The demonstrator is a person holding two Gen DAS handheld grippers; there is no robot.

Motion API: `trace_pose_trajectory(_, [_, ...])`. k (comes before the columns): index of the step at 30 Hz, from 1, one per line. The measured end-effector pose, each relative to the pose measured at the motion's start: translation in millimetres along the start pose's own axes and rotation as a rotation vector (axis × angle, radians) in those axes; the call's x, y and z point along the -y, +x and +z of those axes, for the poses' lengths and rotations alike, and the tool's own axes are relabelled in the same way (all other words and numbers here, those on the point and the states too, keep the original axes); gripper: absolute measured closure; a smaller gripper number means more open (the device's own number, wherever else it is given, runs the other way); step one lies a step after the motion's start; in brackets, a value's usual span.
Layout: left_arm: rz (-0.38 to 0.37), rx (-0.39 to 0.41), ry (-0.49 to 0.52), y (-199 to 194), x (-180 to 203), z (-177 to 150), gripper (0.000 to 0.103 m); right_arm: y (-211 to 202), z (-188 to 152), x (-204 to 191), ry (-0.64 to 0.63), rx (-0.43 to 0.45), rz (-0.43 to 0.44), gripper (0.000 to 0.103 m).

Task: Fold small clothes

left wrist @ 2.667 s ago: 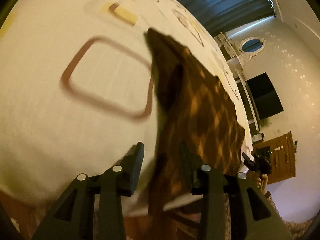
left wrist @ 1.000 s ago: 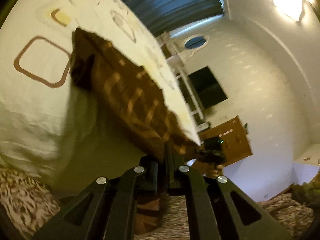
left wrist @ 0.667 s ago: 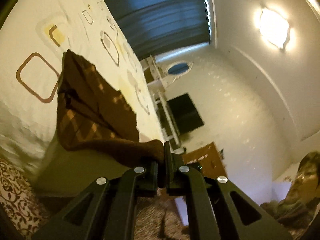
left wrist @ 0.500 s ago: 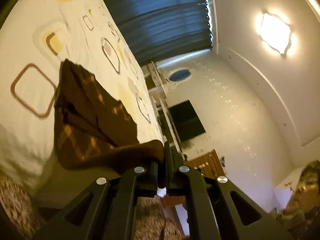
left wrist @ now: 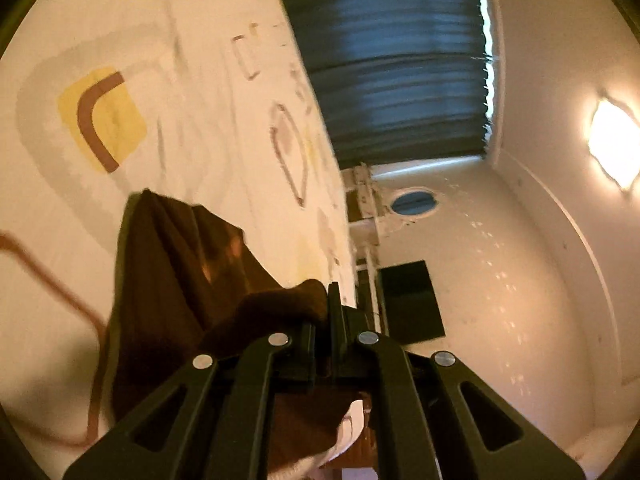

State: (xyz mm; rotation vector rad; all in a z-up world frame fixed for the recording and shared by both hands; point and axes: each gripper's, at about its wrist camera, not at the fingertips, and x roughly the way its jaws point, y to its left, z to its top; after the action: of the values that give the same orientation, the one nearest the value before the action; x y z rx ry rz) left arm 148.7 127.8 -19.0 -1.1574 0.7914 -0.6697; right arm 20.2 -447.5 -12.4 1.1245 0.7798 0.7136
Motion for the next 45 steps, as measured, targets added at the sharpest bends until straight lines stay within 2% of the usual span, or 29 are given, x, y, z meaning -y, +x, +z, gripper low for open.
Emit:
trace_pose_trajectory(6, [0.081, -0.013, -0.081, 34, -40, 24, 0.098, 29, 34, 62, 0.156, 0.024, -0.039, 0.099])
trace_pose_trajectory(8, [0.11, -0.012, -0.109, 38, -53, 28, 0.098, 36, 40, 73, 0.171, 0.023, -0.066, 0.099])
trace_pose_trajectory(13, [0.134, -0.005, -0.173, 42, -76, 34, 0.098, 53, 54, 92, 0.197, 0.027, -0.084, 0.099])
trace_pose_trajectory(21, [0.162, -0.01, -0.185, 47, -88, 39, 0.098, 67, 72, 106, 0.209, 0.046, -0.116, 0.097])
trace_pose_trajectory(23, [0.162, -0.018, -0.203, 50, -91, 40, 0.097, 69, 76, 111, 0.232, 0.056, -0.107, 0.091])
trace_pose_trajectory(25, [0.154, -0.022, -0.221, 51, -93, 42, 0.096, 68, 78, 115, 0.25, 0.082, -0.092, 0.077])
trace_pose_trajectory(26, [0.15, -0.022, -0.224, 51, -92, 44, 0.093, 66, 79, 116, 0.254, 0.098, -0.075, 0.074])
trace_pose_trajectory(28, [0.146, -0.02, -0.221, 51, -90, 47, 0.086, 61, 82, 116, 0.259, 0.139, -0.055, 0.059])
trace_pose_trajectory(29, [0.141, -0.019, -0.218, 52, -87, 49, 0.081, 59, 82, 116, 0.261, 0.154, -0.058, 0.058])
trace_pose_trajectory(30, [0.139, -0.016, -0.213, 55, -86, 51, 0.076, 56, 82, 116, 0.262, 0.161, -0.056, 0.058])
trace_pose_trajectory(33, [0.147, 0.01, -0.182, 62, -80, 57, 0.07, 52, 77, 115, 0.252, 0.153, -0.075, 0.058])
trace_pose_trajectory(37, [0.171, 0.015, -0.178, 63, -78, 63, 0.066, 38, 59, 96, 0.182, 0.155, -0.138, 0.056])
trace_pose_trajectory(39, [0.166, 0.0, -0.18, 58, -77, 58, 0.066, 30, 45, 88, 0.142, 0.146, -0.179, 0.056])
trace_pose_trajectory(43, [0.198, -0.038, -0.105, 34, -65, 36, 0.065, 10, 7, 73, 0.094, 0.109, -0.254, 0.056])
trace_pose_trajectory(45, [0.228, -0.06, -0.058, 12, -59, 14, 0.059, 3, -10, 67, 0.075, 0.079, -0.265, 0.056])
